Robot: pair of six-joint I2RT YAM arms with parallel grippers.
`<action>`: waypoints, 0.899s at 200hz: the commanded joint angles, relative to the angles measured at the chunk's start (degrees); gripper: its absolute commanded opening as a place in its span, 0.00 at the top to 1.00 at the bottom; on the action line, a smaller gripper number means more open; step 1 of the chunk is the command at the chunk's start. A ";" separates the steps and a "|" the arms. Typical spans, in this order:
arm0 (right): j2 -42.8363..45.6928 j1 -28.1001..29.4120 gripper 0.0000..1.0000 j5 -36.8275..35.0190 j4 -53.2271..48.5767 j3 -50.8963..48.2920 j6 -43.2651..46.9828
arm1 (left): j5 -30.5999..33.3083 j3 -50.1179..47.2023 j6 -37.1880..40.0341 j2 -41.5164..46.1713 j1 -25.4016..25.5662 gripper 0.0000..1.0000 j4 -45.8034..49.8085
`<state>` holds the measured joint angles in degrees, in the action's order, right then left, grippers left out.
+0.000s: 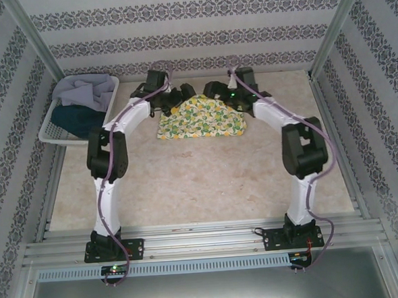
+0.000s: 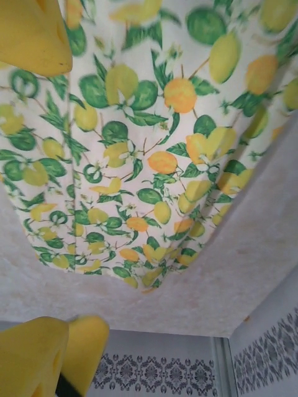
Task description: Fold and stack the skirts
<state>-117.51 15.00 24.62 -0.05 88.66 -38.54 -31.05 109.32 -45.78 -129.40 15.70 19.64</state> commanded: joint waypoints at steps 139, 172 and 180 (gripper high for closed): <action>10.21 10.84 0.02 -16.60 19.73 -33.31 -27.46 | 3.50 20.21 6.35 -20.09 -3.25 0.00 7.43; 14.70 15.98 0.02 -19.02 11.46 -30.14 -21.84 | 1.06 30.41 12.33 -20.22 -3.27 0.00 14.43; 16.97 15.47 0.02 -19.90 6.59 -29.26 -17.60 | 1.39 30.82 14.36 -17.99 -3.37 0.00 16.19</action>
<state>-106.52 31.29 9.93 14.87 57.01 -61.17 -28.69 135.63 -38.79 -150.36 12.99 27.53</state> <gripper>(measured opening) 0.978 0.999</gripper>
